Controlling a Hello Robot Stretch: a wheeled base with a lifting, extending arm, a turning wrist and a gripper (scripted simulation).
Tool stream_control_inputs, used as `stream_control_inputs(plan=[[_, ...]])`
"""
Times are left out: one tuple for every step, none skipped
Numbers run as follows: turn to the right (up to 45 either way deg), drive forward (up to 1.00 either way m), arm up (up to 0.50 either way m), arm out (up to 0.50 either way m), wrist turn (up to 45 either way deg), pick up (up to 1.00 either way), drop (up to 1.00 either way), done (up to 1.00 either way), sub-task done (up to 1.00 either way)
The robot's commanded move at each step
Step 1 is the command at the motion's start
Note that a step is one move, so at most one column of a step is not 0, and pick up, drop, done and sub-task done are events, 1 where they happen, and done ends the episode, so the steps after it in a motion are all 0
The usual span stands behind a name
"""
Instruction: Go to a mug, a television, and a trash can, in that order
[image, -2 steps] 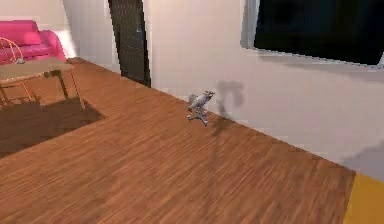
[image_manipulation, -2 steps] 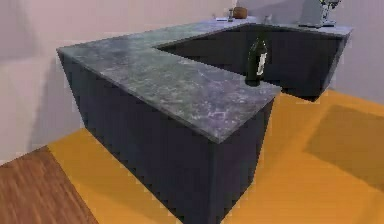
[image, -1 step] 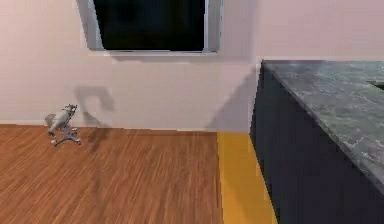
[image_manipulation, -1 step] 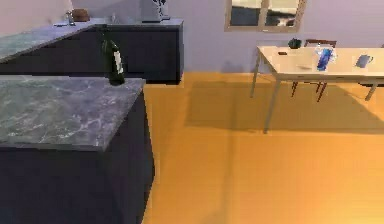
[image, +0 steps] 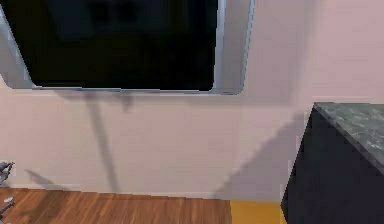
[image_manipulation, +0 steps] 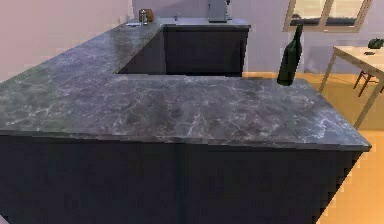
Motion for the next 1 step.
stream_control_inputs(plan=[[9.0, 0.00, 0.00, 0.00, 0.0, 0.00, 0.00, 0.00, 0.00]])
